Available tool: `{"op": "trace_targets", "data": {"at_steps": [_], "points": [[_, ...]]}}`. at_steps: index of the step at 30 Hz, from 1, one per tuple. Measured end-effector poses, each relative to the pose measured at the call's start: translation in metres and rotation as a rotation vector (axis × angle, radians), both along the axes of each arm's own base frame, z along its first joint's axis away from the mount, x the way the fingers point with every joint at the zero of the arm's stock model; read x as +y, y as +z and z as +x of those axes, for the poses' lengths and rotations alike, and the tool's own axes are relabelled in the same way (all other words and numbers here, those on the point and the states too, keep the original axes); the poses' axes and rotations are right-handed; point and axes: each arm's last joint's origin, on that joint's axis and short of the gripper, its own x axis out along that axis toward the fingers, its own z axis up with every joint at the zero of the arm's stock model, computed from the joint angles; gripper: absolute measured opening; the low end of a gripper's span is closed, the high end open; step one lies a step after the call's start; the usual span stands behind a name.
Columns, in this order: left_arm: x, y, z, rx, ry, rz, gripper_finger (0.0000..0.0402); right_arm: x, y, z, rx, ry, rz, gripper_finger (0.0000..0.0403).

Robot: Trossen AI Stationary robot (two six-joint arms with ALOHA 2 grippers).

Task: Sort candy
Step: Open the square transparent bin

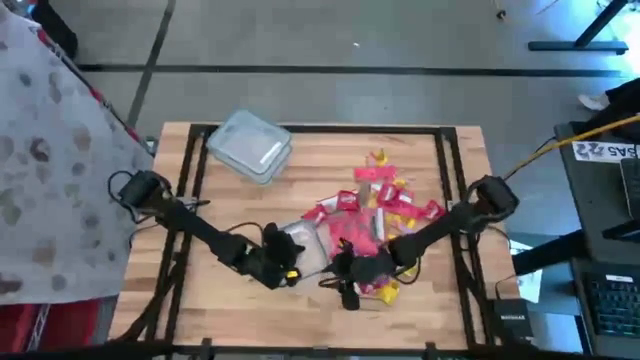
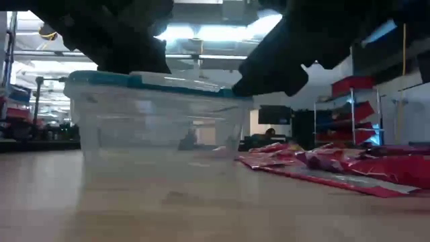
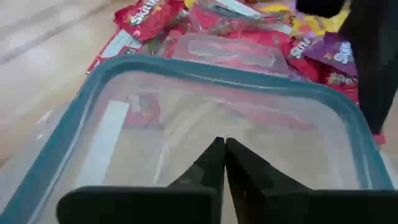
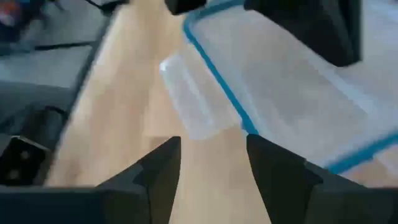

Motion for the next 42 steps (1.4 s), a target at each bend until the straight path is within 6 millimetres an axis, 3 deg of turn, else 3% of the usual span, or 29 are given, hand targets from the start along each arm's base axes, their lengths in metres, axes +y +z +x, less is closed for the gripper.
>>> {"op": "trace_targets", "data": {"at_steps": [4,8,12,18,22,25,29,35,39,42], "points": [[-0.001,0.003,-0.002,-0.011,0.024,0.021,0.0,-0.016,0.004,0.008,0.038,-0.05,-0.103,0.0179],[-0.003,0.012,-0.002,-0.016,-0.015,-0.012,0.0,-0.042,0.009,0.013,0.14,-0.192,-0.322,0.0179],[-0.005,0.021,-0.003,-0.021,-0.064,-0.034,0.0,-0.054,0.032,0.014,0.222,-0.323,-0.538,0.0179],[0.001,0.021,-0.004,0.009,-0.045,0.022,0.0,-0.034,0.07,0.016,0.247,-0.244,-0.525,0.0179],[0.006,0.019,-0.007,0.046,-0.01,0.045,0.0,-0.001,0.075,0.012,0.262,0.043,-0.313,0.0179],[0.007,0.018,-0.009,0.055,0.009,0.044,0.0,0.021,0.064,0.004,0.259,0.186,-0.139,0.0179],[0.006,0.018,-0.009,0.053,0.015,0.039,0.0,0.036,0.033,-0.01,0.21,0.169,0.002,0.0179],[0.001,0.038,-0.006,0.047,-0.05,0.065,0.0,0.031,-0.007,-0.025,0.032,0.014,0.182,0.0179],[-0.004,0.059,0.003,-0.003,-0.095,0.076,0.0,0.024,-0.016,-0.032,-0.108,-0.038,0.256,0.0179],[-0.003,0.06,0.008,-0.008,-0.107,0.069,0.0,0.021,-0.022,-0.037,-0.136,-0.062,0.277,0.0179]]}}
